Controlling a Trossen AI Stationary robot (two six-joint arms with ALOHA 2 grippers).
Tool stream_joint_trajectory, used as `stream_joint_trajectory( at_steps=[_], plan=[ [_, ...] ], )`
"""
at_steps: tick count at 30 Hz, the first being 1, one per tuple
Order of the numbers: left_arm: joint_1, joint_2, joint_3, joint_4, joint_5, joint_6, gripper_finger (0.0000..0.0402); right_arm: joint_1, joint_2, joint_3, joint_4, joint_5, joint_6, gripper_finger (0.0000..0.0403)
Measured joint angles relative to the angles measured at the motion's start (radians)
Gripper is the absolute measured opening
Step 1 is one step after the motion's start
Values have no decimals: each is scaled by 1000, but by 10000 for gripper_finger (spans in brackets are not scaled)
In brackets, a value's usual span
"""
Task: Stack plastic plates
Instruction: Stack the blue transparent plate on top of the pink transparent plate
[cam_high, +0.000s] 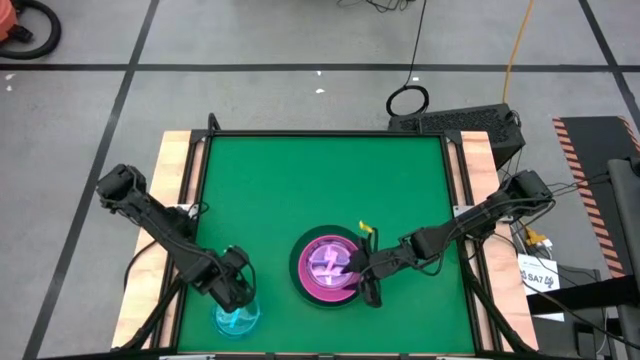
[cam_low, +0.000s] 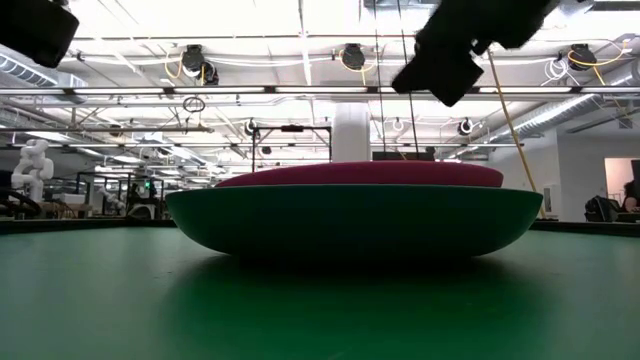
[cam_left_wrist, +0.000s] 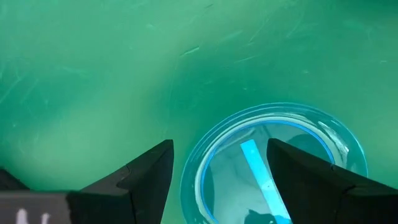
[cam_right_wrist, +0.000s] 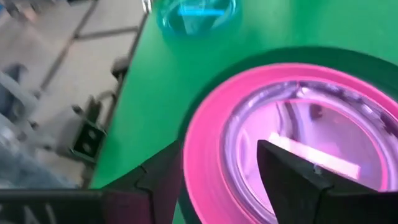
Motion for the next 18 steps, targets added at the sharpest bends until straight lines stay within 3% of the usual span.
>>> stream_joint_trajectory(
  at_steps=[10, 18],
  plan=[
    [-14, -3, 0, 4, -26, 58, 264, 4, -49, 0, 68, 5, 111, 194],
    [-24, -3, 0, 39, 37, 130, 264, 10, -136, 0, 36, 6, 139, 169]
  ],
)
